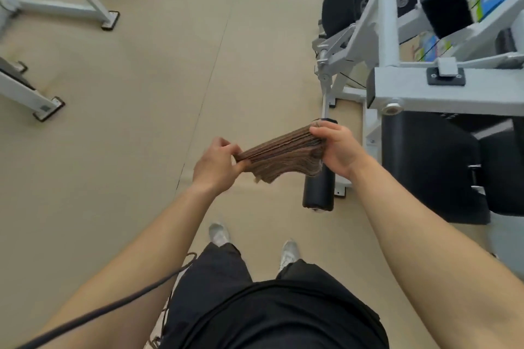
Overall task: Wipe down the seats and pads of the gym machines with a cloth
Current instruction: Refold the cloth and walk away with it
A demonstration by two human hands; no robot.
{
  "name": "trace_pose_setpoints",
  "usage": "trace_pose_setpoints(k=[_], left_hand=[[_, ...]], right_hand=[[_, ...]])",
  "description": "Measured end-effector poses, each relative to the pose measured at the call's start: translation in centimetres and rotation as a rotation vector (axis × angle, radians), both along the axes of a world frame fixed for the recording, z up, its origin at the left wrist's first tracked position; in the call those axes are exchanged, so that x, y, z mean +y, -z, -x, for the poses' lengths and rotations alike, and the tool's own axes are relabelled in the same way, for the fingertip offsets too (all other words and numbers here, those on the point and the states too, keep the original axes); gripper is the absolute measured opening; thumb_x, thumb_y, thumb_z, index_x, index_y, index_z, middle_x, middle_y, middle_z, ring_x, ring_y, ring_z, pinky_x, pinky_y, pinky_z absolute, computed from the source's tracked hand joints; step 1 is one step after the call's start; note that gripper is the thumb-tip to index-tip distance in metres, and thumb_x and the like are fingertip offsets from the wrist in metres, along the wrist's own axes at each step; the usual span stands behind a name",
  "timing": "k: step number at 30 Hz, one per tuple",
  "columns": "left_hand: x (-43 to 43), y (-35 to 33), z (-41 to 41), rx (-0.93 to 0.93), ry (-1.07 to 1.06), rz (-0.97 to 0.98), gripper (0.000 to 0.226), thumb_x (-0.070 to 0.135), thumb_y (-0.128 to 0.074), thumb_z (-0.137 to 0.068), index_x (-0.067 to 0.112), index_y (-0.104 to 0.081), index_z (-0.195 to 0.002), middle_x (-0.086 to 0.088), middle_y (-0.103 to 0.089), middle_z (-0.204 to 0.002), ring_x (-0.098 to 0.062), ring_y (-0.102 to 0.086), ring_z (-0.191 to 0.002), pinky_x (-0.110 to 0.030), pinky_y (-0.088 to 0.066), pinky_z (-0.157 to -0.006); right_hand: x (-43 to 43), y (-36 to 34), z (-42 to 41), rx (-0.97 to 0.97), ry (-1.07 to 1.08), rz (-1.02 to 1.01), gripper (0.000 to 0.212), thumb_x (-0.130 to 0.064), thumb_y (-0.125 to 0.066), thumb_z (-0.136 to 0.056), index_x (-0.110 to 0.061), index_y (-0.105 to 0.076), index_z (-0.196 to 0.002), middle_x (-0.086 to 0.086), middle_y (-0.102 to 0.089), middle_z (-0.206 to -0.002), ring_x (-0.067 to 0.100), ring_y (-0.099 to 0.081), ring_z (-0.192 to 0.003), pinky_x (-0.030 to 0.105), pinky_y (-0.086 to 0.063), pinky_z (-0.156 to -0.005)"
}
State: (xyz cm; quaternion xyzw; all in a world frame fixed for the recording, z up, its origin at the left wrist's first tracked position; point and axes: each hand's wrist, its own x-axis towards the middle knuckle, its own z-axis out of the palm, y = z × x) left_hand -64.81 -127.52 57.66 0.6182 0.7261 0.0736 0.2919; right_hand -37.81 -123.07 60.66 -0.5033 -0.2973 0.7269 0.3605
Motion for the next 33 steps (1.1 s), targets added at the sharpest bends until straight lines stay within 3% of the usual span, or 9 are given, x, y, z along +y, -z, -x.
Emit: trace_pose_setpoints(k=[3,6,9,12,15,17,25,29,33], left_hand=[[3.5,1.0,4.3,-0.022,0.023,-0.048,0.011,0.039,-0.071,-0.085,0.031,-0.070,-0.092,0.009,-0.061,-0.111,-0.016,-0.058,-0.105,-0.036,-0.050,-0.085],[8.2,0.9,7.9,-0.168,-0.097,-0.016,0.010,0.036,-0.070,-0.087,0.027,-0.071,-0.091,0.006,-0.070,-0.090,-0.019,-0.064,-0.088,-0.031,-0.046,-0.074],[13.4,-0.3,10.2,-0.445,-0.229,0.095,0.015,0.033,-0.072,-0.087,0.018,-0.071,-0.090,0.001,-0.070,-0.075,-0.017,-0.065,-0.065,-0.028,-0.051,-0.060],[17.7,-2.5,11.2,-0.721,-0.288,0.209,0.017,0.025,-0.072,-0.090,0.009,-0.068,-0.090,-0.004,-0.069,-0.079,-0.015,-0.065,-0.058,-0.020,-0.052,-0.051],[21.6,-4.3,11.5,-0.875,-0.275,0.258,0.008,0.019,-0.070,-0.092,0.012,-0.068,-0.088,-0.007,-0.071,-0.085,-0.017,-0.066,-0.062,-0.019,-0.057,-0.058],[24.4,-4.8,11.7,-0.938,-0.251,0.272,0.006,0.017,-0.068,-0.093,0.013,-0.071,-0.089,-0.008,-0.072,-0.086,-0.019,-0.069,-0.067,-0.026,-0.060,-0.070],[37.0,-4.2,13.2,-0.994,-0.279,0.342,0.018,0.009,-0.061,-0.096,-0.002,-0.070,-0.108,-0.020,-0.074,-0.102,-0.035,-0.073,-0.093,-0.039,-0.058,-0.093],[44.0,-4.7,13.1,-0.968,-0.320,0.326,0.010,0.006,-0.063,-0.094,0.004,-0.069,-0.101,-0.011,-0.076,-0.087,-0.020,-0.076,-0.073,-0.028,-0.061,-0.076],[50.8,-5.6,12.1,-0.905,-0.352,0.339,0.019,0.000,-0.063,-0.090,0.002,-0.066,-0.108,-0.011,-0.075,-0.082,-0.021,-0.076,-0.070,-0.025,-0.061,-0.063]], right_hand=[[3.8,0.7,2.9,-0.012,0.059,0.033,0.023,-0.018,-0.067,-0.092,-0.002,-0.067,-0.109,0.014,-0.063,-0.097,0.031,-0.057,-0.099,0.043,-0.047,-0.091],[7.9,1.1,6.2,-0.010,0.201,0.019,0.019,-0.018,-0.067,-0.091,-0.007,-0.069,-0.107,0.012,-0.066,-0.098,0.031,-0.057,-0.099,0.045,-0.045,-0.091],[11.1,0.6,10.0,-0.088,0.317,-0.023,0.017,-0.015,-0.065,-0.094,-0.009,-0.067,-0.109,0.007,-0.070,-0.095,0.023,-0.066,-0.089,0.038,-0.054,-0.077],[13.4,-0.1,15.0,-0.107,0.328,-0.037,0.012,-0.010,-0.069,-0.091,-0.010,-0.066,-0.103,0.005,-0.073,-0.090,0.020,-0.070,-0.082,0.037,-0.058,-0.072],[15.6,-1.2,20.0,-0.176,0.271,-0.095,0.011,-0.006,-0.072,-0.087,-0.010,-0.066,-0.095,0.007,-0.073,-0.090,0.020,-0.071,-0.083,0.037,-0.059,-0.079],[17.6,-1.6,22.1,-0.208,0.261,-0.129,0.010,-0.004,-0.073,-0.086,-0.010,-0.068,-0.091,0.007,-0.073,-0.088,0.018,-0.071,-0.082,0.035,-0.059,-0.079],[29.4,-0.8,24.7,-0.346,0.162,-0.213,0.019,-0.001,-0.068,-0.090,-0.019,-0.074,-0.085,-0.003,-0.075,-0.074,0.007,-0.071,-0.069,0.023,-0.058,-0.070],[36.4,0.0,24.4,-0.450,0.119,-0.254,0.022,-0.013,-0.072,-0.087,-0.030,-0.078,-0.075,-0.001,-0.078,-0.076,0.014,-0.074,-0.073,0.043,-0.061,-0.082],[42.6,-0.1,23.3,-0.551,0.077,-0.306,0.024,-0.021,-0.071,-0.087,-0.041,-0.077,-0.075,-0.006,-0.078,-0.076,0.010,-0.075,-0.075,0.041,-0.060,-0.082]])
